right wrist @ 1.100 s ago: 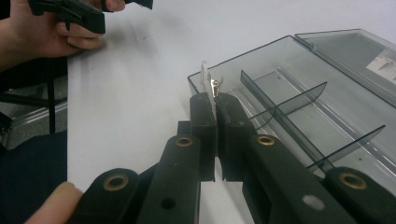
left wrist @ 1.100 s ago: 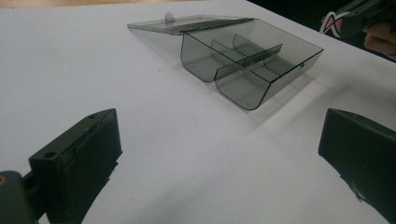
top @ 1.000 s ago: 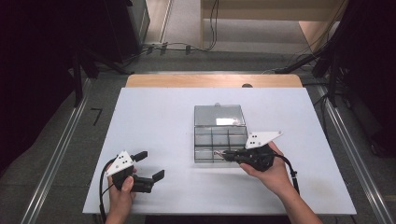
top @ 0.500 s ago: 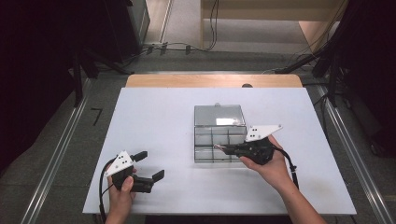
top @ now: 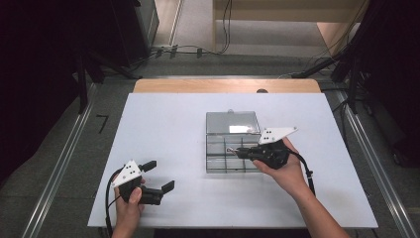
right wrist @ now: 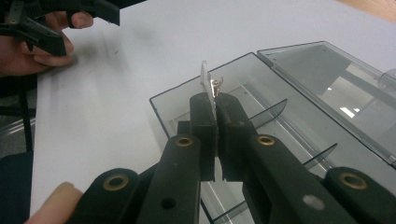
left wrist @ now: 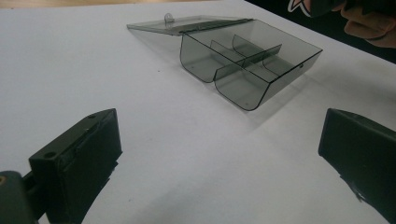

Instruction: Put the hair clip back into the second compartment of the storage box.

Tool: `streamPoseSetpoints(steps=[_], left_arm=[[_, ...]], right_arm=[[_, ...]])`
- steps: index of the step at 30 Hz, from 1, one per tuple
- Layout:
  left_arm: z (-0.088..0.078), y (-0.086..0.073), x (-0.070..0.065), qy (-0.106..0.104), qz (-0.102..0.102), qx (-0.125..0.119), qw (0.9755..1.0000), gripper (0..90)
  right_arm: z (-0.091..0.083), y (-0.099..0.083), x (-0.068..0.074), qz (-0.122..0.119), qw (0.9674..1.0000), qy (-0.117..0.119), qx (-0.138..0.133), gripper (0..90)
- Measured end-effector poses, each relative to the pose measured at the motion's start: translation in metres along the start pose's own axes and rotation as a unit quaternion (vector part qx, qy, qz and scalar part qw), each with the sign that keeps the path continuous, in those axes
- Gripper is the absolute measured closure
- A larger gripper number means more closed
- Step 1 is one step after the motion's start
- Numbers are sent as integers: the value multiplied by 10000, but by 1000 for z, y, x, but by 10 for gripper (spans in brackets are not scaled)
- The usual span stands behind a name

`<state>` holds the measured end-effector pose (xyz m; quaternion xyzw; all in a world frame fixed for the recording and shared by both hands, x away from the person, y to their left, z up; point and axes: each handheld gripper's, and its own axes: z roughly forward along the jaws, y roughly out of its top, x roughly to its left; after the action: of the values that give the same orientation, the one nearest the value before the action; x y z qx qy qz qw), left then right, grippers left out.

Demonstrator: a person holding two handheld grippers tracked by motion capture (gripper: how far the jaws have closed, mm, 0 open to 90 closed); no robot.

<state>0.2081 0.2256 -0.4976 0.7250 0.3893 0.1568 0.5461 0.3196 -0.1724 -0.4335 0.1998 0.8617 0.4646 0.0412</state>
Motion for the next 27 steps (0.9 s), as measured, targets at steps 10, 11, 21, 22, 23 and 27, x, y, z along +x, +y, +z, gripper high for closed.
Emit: streamPoseSetpoints(steps=[10, 11, 21, 22, 23, 27], left_arm=[[-1, 0, 0, 8, -10, -9, 10000, 0], [-1, 0, 0, 9, -11, -7, 10000, 0], [-2, 0, 1, 17, -12, -11, 10000, 0], [-2, 0, 1, 14, -9, -10, 10000, 0], [-2, 0, 1, 15, -7, -13, 10000, 0], [-1, 0, 1, 18, -17, -9, 10000, 0]], right_arm=[[4, 6, -8, 67, 10000, -30, 8, 844], [5, 7, -9, 52, 10000, -36, -2, 844], [13, 9, -16, 131, 9999, -25, 17, 844], [14, 10, -17, 144, 9999, -30, 11, 844], [15, 10, -18, 134, 9999, -26, 6, 844], [17, 9, -21, 183, 9998, -74, 15, 844]])
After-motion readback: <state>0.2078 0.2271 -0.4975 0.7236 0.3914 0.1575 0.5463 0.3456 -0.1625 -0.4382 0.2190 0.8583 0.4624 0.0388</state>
